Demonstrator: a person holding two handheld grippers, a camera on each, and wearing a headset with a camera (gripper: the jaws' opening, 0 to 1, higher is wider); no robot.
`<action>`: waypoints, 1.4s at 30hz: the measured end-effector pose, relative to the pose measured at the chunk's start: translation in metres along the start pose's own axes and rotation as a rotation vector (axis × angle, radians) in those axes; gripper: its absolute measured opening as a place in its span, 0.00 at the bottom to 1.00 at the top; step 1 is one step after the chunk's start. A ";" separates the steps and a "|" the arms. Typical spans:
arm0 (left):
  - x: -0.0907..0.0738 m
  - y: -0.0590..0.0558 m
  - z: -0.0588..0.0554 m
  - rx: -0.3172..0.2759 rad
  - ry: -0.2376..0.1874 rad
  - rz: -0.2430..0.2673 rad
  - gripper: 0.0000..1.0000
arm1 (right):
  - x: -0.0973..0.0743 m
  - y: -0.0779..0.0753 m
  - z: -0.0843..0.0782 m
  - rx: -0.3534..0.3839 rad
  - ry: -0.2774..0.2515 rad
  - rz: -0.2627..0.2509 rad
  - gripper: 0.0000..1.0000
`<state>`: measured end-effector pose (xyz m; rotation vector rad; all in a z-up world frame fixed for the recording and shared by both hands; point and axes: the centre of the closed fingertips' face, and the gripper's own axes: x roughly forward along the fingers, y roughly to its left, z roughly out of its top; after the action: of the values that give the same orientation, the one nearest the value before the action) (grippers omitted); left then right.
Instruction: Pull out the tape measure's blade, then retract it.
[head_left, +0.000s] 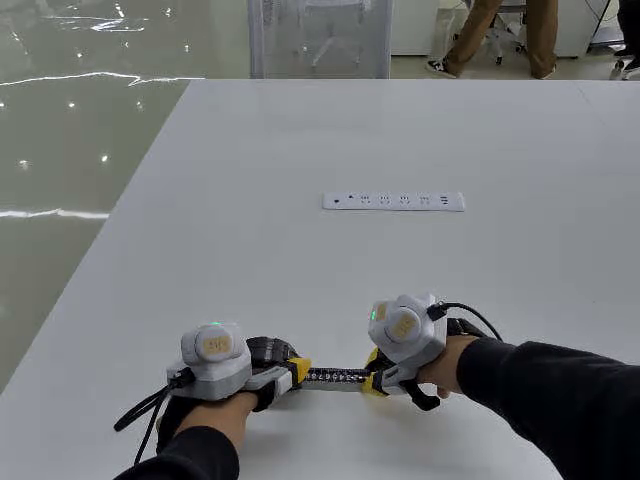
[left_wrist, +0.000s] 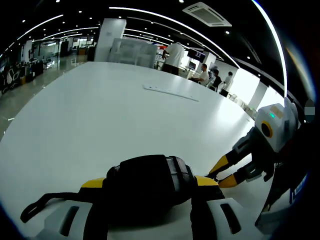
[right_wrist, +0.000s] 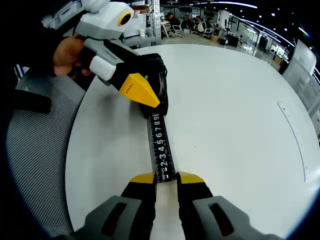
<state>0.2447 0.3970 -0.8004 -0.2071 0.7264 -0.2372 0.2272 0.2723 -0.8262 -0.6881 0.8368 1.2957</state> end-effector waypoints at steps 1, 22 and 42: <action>0.000 0.000 0.000 0.000 0.000 0.000 0.62 | 0.000 0.000 0.000 0.002 -0.003 0.000 0.12; 0.001 0.000 0.000 -0.003 0.003 -0.003 0.62 | 0.011 0.004 0.019 0.019 -0.069 -0.004 0.12; 0.000 0.000 0.001 -0.009 -0.002 -0.006 0.62 | 0.019 0.007 0.031 0.048 -0.108 0.003 0.12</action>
<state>0.2454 0.3967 -0.8001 -0.2185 0.7255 -0.2394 0.2261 0.3095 -0.8252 -0.5738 0.7788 1.2992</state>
